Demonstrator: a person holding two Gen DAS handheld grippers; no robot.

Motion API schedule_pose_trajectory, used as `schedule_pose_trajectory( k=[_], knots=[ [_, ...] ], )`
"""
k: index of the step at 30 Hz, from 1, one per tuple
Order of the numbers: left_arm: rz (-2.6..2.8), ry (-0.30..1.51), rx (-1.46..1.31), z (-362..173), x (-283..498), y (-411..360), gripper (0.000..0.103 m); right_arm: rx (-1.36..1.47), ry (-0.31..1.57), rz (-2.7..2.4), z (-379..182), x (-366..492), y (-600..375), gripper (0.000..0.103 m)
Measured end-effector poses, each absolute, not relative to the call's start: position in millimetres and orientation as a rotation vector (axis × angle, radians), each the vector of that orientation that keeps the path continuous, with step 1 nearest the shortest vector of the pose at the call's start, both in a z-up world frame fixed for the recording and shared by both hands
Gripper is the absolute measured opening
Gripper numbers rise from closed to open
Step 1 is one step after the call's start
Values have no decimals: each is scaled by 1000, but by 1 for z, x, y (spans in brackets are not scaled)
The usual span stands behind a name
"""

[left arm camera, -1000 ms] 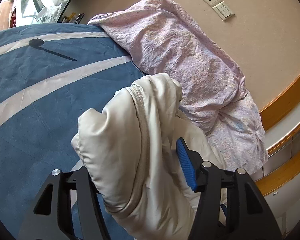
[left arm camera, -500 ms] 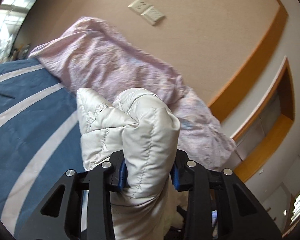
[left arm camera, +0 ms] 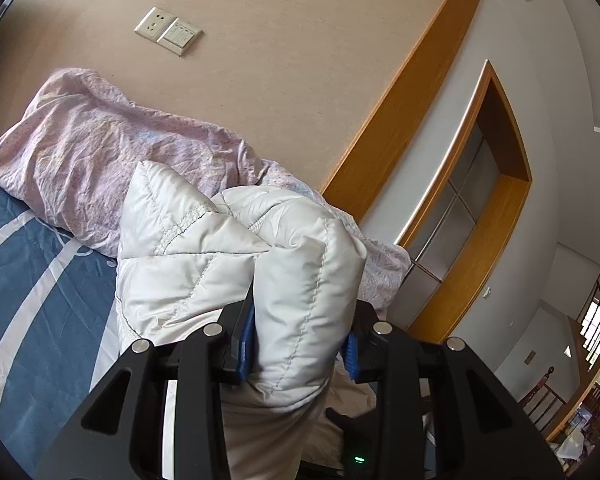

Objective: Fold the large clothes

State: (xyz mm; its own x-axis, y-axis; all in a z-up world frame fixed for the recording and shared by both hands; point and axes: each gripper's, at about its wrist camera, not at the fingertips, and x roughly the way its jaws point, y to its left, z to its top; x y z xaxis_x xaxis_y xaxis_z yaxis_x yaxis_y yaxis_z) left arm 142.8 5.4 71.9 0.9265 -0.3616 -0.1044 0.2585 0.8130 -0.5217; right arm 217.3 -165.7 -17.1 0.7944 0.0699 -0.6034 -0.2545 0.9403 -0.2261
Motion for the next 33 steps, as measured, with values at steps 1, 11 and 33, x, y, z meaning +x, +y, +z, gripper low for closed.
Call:
schedule_pose_trajectory(
  k=[1,11,33],
  knots=[
    [-339,202,-522,71,143,5,34,-285,626,173,-13,213,-176,83],
    [-518,205,-396,76,137,-53,34,-118,749,114,-19,220,-258,83],
    [-769,495,-70,16,170,-211,35,241,620,-57,26,206,-441,82]
  ],
)
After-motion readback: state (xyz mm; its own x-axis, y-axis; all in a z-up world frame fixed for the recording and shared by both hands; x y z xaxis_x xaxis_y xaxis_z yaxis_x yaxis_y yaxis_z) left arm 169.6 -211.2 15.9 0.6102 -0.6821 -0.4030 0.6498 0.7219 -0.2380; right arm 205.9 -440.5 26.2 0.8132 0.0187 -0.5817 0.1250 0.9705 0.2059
